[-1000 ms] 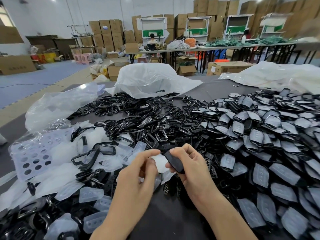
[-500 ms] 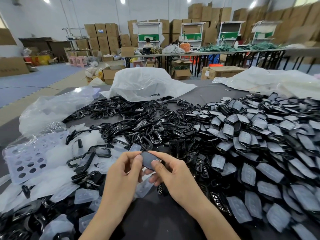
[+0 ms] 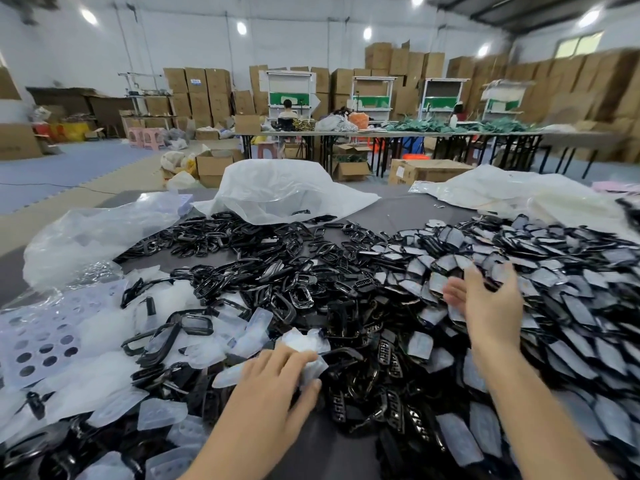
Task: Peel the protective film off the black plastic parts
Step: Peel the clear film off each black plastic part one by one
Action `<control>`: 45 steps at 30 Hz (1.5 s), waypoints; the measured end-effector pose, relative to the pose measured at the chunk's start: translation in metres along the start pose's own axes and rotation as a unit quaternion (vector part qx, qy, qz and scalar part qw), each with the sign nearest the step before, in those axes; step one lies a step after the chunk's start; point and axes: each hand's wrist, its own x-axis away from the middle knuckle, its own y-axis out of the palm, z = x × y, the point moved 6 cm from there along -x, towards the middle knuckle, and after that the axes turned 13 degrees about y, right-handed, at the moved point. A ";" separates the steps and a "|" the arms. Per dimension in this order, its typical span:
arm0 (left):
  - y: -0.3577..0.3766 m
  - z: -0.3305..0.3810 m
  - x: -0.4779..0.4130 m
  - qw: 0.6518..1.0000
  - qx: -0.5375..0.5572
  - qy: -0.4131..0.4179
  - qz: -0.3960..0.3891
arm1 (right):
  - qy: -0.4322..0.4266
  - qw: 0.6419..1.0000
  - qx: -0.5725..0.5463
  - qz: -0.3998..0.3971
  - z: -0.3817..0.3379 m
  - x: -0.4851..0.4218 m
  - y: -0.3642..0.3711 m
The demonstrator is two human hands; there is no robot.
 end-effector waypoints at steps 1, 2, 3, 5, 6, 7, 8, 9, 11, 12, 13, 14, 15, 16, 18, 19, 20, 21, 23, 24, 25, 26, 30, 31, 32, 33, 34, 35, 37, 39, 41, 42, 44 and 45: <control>0.000 -0.001 -0.001 1.000 -0.023 0.001 0.002 | -0.019 0.999 0.028 -0.020 0.005 0.010 0.007; -0.002 -0.003 0.000 0.999 -0.038 -0.005 0.009 | -0.036 0.997 0.057 -0.046 0.010 0.022 0.018; -0.003 -0.006 0.000 0.998 -0.050 -0.018 0.017 | -0.053 0.992 0.088 -0.074 0.014 0.036 0.032; -0.009 -0.017 0.003 0.994 -0.077 -0.059 0.040 | -0.096 0.973 0.167 -0.126 0.021 0.062 0.066; -0.013 -0.025 0.005 0.991 -0.093 -0.088 0.049 | -0.120 0.959 0.210 -0.151 0.025 0.073 0.085; -0.016 -0.035 0.009 0.985 -0.111 -0.120 0.050 | -0.143 0.942 0.250 -0.175 0.028 0.083 0.104; -0.019 -0.046 0.012 0.979 -0.130 -0.153 0.043 | -0.163 0.922 0.290 -0.197 0.032 0.091 0.122; -0.020 -0.056 0.016 0.972 -0.146 -0.183 0.023 | -0.184 0.900 0.330 -0.215 0.035 0.098 0.140; -0.019 -0.072 0.023 0.963 -0.152 -0.222 -0.018 | -0.231 0.842 0.421 -0.246 0.044 0.107 0.171; -0.019 -0.077 0.025 0.960 -0.153 -0.233 -0.030 | -0.258 0.803 0.473 -0.256 0.051 0.109 0.185; -0.018 -0.079 0.026 0.958 -0.158 -0.238 -0.040 | -0.278 0.760 0.527 -0.261 0.059 0.111 0.196; -0.017 -0.080 0.026 0.957 -0.162 -0.238 -0.047 | -0.288 0.718 0.577 -0.262 0.067 0.111 0.204; -0.016 -0.080 0.025 0.956 -0.167 -0.235 -0.052 | -0.292 0.685 0.615 -0.258 0.074 0.111 0.210; -0.016 -0.080 0.025 0.957 -0.167 -0.232 -0.056 | -0.298 0.664 0.640 -0.247 0.080 0.110 0.212; -0.016 -0.081 0.026 0.958 -0.160 -0.230 -0.061 | -0.328 0.645 0.656 -0.214 0.084 0.109 0.212; -0.017 -0.081 0.025 0.959 -0.155 -0.230 -0.059 | -0.354 0.631 0.660 -0.200 0.085 0.110 0.211; -0.018 -0.082 0.025 0.960 -0.148 -0.230 -0.056 | -0.379 0.616 0.663 -0.194 0.086 0.111 0.209; -0.018 -0.081 0.025 0.961 -0.142 -0.228 -0.058 | -0.395 0.614 0.657 -0.190 0.085 0.112 0.206; -0.017 -0.077 0.025 0.965 -0.139 -0.216 -0.061 | -0.385 0.665 0.613 -0.183 0.075 0.110 0.196; -0.016 -0.074 0.023 0.967 -0.136 -0.208 -0.055 | -0.362 0.707 0.580 -0.181 0.068 0.108 0.190; -0.017 -0.070 0.022 0.970 -0.131 -0.201 -0.047 | -0.330 0.753 0.540 -0.183 0.063 0.105 0.183; -0.018 -0.065 0.020 0.973 -0.121 -0.193 -0.035 | -0.295 0.800 0.488 -0.187 0.057 0.103 0.174; -0.010 -0.051 0.011 0.988 -0.087 -0.131 -0.007 | -0.193 0.921 0.283 -0.184 0.040 0.099 0.137; -0.004 -0.052 0.010 0.988 -0.085 -0.125 -0.027 | -0.156 0.940 0.229 -0.196 0.041 0.099 0.128; 0.002 -0.056 0.010 0.988 -0.078 -0.128 -0.044 | -0.117 0.953 0.178 -0.215 0.043 0.100 0.121; 0.005 -0.061 0.009 0.987 -0.075 -0.130 -0.053 | -0.081 0.959 0.138 -0.234 0.048 0.101 0.115; 0.006 -0.064 0.008 0.987 -0.075 -0.129 -0.058 | -0.055 0.961 0.113 -0.246 0.053 0.103 0.110; 0.007 -0.067 0.006 0.987 -0.076 -0.127 -0.061 | -0.038 0.962 0.098 -0.252 0.059 0.105 0.105; 0.006 -0.068 0.003 0.988 -0.078 -0.119 -0.061 | -0.012 0.965 0.077 -0.249 0.069 0.105 0.099; 0.005 -0.069 0.000 0.989 -0.081 -0.106 -0.059 | 0.012 0.968 0.053 -0.246 0.076 0.104 0.098; 0.007 -0.068 -0.002 0.989 -0.095 -0.090 -0.066 | 0.023 0.967 0.046 -0.249 0.080 0.103 0.100; 0.008 -0.065 -0.004 0.989 -0.105 -0.076 -0.074 | 0.022 0.967 0.050 -0.249 0.081 0.103 0.102; 0.009 -0.058 -0.006 0.988 -0.115 -0.039 -0.091 | 0.015 0.967 0.064 -0.247 0.082 0.103 0.104; 0.009 -0.055 -0.008 0.989 -0.113 -0.026 -0.092 | 0.010 0.967 0.071 -0.245 0.083 0.103 0.104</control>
